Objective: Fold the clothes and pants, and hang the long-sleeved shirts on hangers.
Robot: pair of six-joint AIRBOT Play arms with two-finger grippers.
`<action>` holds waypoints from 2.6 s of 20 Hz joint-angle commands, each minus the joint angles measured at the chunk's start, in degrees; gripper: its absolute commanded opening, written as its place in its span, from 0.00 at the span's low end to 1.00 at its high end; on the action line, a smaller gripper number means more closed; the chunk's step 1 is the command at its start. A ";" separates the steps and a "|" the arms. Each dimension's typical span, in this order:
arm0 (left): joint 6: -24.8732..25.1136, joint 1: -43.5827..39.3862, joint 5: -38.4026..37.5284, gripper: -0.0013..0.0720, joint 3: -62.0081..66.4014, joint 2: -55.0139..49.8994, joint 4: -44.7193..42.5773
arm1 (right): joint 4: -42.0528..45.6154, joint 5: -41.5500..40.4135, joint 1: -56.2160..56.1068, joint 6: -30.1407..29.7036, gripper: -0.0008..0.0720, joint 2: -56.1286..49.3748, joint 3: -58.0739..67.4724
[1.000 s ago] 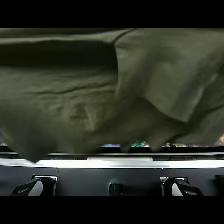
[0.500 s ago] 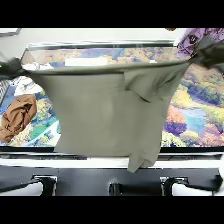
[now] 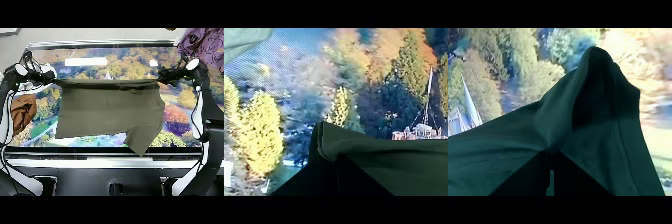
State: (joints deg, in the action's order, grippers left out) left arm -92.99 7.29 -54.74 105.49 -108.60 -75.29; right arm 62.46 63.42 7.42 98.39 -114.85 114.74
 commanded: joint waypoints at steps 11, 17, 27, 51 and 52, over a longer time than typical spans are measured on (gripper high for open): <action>-0.02 -0.17 -21.86 0.04 -1.03 -2.51 0.04 | 9.92 18.36 -0.83 -0.04 0.05 1.68 -0.13; -0.02 -0.24 -22.18 0.04 -5.27 -3.48 0.11 | 10.71 21.77 -0.85 0.02 0.05 -1.70 -0.20; -2.05 1.73 -21.77 0.94 1.01 -0.17 4.94 | 7.85 22.75 -0.66 -4.68 0.62 1.05 -0.17; -2.64 21.90 -13.75 0.94 -51.58 39.95 9.20 | -16.63 3.32 12.20 -24.76 0.64 43.58 -85.90; -2.64 21.90 -13.75 0.94 -51.58 39.95 9.22 | -16.85 2.19 10.93 -24.09 0.64 43.58 -85.90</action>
State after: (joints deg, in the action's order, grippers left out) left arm -95.64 29.12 -68.60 54.35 -68.82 -66.15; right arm 46.94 69.76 22.13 73.34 -71.48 30.85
